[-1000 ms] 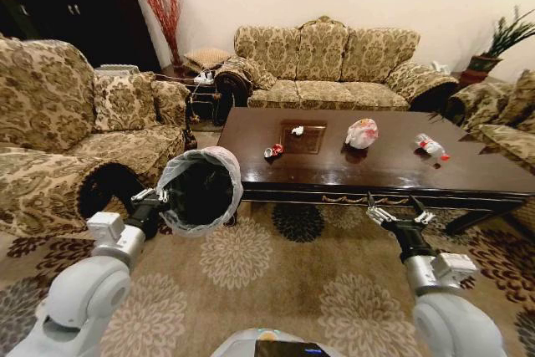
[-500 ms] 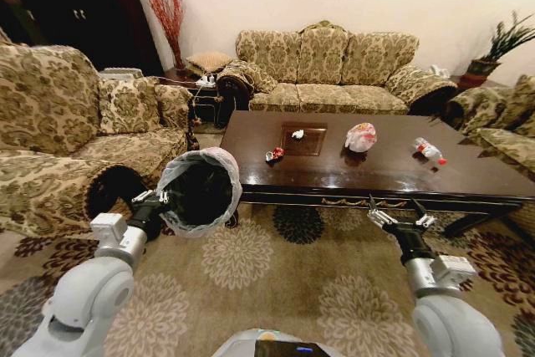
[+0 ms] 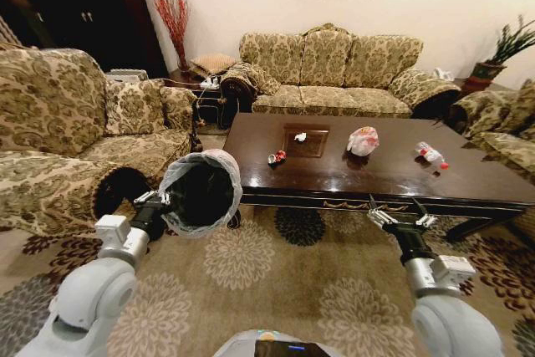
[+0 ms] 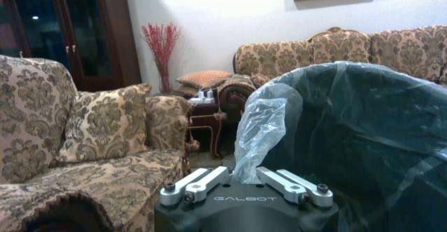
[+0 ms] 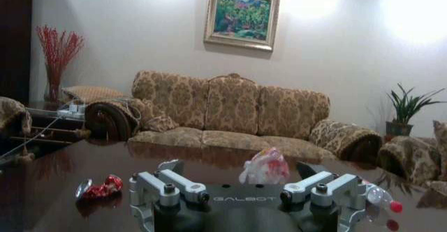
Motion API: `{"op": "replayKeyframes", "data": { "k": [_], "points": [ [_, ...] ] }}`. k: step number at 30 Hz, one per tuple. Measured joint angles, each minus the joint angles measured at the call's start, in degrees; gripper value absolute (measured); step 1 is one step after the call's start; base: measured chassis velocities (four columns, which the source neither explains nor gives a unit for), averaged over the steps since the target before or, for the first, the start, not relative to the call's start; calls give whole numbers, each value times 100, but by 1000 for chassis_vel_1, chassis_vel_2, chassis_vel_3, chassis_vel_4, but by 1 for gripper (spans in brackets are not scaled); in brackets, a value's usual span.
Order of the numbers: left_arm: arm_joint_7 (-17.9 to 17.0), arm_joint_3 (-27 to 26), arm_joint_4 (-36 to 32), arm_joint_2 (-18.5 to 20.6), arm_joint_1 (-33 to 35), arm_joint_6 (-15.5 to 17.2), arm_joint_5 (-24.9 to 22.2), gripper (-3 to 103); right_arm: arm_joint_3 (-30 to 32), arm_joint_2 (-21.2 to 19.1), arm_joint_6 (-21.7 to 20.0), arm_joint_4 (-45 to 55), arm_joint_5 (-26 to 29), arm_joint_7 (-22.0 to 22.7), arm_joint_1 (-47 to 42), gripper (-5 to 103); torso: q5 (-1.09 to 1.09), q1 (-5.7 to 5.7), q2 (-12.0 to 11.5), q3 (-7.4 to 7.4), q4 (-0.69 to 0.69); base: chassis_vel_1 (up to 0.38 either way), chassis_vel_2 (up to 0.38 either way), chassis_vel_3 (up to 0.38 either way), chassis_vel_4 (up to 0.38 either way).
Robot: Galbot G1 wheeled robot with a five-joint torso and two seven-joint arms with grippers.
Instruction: Move to the front of the table and place the trash on the table into the trash bin.
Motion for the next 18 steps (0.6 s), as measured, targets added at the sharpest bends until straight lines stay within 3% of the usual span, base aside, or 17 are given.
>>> {"op": "replayKeyframes", "data": {
  "k": [18],
  "points": [
    [14, 90, 47, -26, -42, -13, 32, 1, -5, 35, 14, -40, -12, -3, 18, 100, 0, 184, 434, 252, 0, -83, 92, 87, -89]
  ]
}}
